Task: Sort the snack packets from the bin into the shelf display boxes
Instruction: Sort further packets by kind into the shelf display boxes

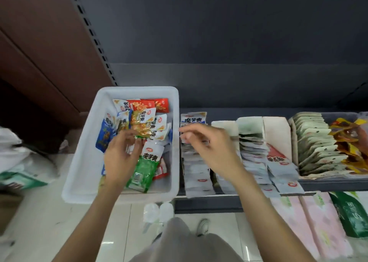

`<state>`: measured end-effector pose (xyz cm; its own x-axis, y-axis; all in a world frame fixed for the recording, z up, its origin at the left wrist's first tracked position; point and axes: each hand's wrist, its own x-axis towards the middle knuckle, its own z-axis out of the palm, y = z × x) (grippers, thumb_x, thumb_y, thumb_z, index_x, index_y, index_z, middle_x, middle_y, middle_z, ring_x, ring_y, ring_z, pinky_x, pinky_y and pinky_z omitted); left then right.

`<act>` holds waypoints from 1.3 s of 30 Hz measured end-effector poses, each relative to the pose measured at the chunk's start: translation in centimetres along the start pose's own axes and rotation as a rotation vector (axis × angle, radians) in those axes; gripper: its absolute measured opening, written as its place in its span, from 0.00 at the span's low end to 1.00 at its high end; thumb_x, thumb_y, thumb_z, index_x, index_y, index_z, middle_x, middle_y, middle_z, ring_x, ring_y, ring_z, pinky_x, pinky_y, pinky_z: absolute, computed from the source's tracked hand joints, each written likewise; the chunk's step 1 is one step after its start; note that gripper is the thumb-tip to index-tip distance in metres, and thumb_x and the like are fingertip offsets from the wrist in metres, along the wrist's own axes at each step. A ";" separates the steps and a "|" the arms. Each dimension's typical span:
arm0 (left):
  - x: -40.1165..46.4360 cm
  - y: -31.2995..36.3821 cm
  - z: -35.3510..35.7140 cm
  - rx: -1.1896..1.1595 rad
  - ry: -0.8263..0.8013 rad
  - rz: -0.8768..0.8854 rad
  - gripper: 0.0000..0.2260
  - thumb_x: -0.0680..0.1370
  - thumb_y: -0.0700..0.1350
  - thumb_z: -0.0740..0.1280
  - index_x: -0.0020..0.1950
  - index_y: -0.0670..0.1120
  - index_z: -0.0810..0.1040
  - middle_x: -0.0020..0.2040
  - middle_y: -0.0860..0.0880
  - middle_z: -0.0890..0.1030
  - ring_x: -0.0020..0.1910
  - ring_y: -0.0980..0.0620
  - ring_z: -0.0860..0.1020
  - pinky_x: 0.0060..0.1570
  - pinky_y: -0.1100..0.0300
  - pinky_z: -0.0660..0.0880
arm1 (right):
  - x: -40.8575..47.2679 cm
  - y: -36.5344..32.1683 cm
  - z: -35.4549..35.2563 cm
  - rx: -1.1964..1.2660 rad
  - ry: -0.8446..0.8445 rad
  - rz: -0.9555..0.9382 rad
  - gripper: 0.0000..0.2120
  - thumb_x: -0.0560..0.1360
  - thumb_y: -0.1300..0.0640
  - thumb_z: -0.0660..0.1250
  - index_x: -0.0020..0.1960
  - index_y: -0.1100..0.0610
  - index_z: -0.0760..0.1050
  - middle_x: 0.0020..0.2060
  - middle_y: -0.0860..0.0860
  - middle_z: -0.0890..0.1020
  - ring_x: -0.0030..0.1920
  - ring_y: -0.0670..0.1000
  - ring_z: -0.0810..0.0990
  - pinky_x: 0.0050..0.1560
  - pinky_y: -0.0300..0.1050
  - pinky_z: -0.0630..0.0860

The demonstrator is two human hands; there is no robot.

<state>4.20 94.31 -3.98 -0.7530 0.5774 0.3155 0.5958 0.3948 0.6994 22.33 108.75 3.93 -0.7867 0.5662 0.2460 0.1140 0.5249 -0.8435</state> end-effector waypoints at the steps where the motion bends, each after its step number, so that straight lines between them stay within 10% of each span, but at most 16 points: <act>1: 0.0 -1.8 -0.6 0.080 -0.082 -0.053 0.08 0.75 0.44 0.69 0.54 0.45 0.77 0.45 0.49 0.81 0.43 0.49 0.80 0.41 0.55 0.77 | 0.7 0.0 2.1 -0.067 -0.098 -0.018 0.09 0.78 0.59 0.64 0.55 0.54 0.80 0.46 0.46 0.84 0.45 0.43 0.82 0.48 0.38 0.78; 8: -0.5 -5.9 -0.6 0.496 -0.631 -0.134 0.18 0.74 0.59 0.67 0.58 0.50 0.74 0.55 0.50 0.77 0.53 0.48 0.76 0.50 0.53 0.76 | 4.9 2.7 14.2 -0.736 -0.561 0.089 0.15 0.76 0.68 0.61 0.61 0.61 0.74 0.53 0.56 0.79 0.53 0.57 0.78 0.51 0.52 0.77; 13: 0.2 -5.0 0.8 0.579 -0.711 -0.030 0.25 0.72 0.64 0.66 0.58 0.47 0.74 0.54 0.49 0.77 0.51 0.49 0.78 0.48 0.56 0.76 | 6.0 3.9 16.7 -0.836 -0.680 0.295 0.28 0.75 0.70 0.61 0.72 0.57 0.60 0.61 0.61 0.66 0.55 0.62 0.74 0.51 0.52 0.76; 18: -0.3 -5.1 2.2 0.636 -0.821 -0.051 0.35 0.69 0.69 0.65 0.67 0.47 0.67 0.58 0.46 0.75 0.54 0.46 0.77 0.53 0.52 0.76 | 6.0 4.0 16.0 -0.655 -0.557 0.347 0.13 0.76 0.69 0.60 0.58 0.58 0.72 0.53 0.57 0.74 0.51 0.58 0.76 0.45 0.47 0.72; 21: -0.1 -5.4 1.5 0.457 -0.753 0.028 0.20 0.75 0.58 0.66 0.62 0.49 0.71 0.53 0.47 0.79 0.49 0.48 0.79 0.47 0.56 0.77 | 6.3 3.2 14.2 -0.443 -0.451 0.426 0.09 0.78 0.65 0.61 0.53 0.58 0.79 0.54 0.53 0.80 0.55 0.52 0.77 0.52 0.44 0.72; 27: 0.9 -3.5 -2.1 -0.230 -0.446 -0.077 0.12 0.75 0.48 0.70 0.56 0.50 0.73 0.44 0.58 0.81 0.41 0.61 0.79 0.44 0.59 0.77 | 5.4 0.8 9.7 -0.129 -0.319 0.371 0.24 0.78 0.38 0.53 0.41 0.57 0.72 0.40 0.51 0.75 0.44 0.45 0.73 0.45 0.45 0.67; 33: 1.2 -1.1 -3.2 -0.500 -0.557 -0.148 0.12 0.71 0.47 0.71 0.53 0.48 0.76 0.48 0.55 0.83 0.47 0.55 0.82 0.43 0.55 0.80 | 4.2 0.4 6.5 -0.194 -0.241 0.265 0.12 0.77 0.50 0.64 0.49 0.59 0.78 0.45 0.50 0.73 0.46 0.47 0.74 0.46 0.43 0.70; 39: 0.9 4.2 -1.5 -0.234 -0.483 0.118 0.10 0.73 0.49 0.72 0.52 0.56 0.76 0.46 0.61 0.82 0.44 0.63 0.80 0.40 0.60 0.79 | 0.4 0.8 1.8 0.174 -0.018 0.300 0.06 0.78 0.60 0.64 0.44 0.54 0.79 0.40 0.54 0.84 0.37 0.48 0.84 0.35 0.49 0.82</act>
<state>5.65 95.40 0.20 -0.4381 0.8924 0.1084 0.5487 0.1700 0.8185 21.08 108.25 2.48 -0.7446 0.6667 -0.0330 0.2383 0.2193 -0.9461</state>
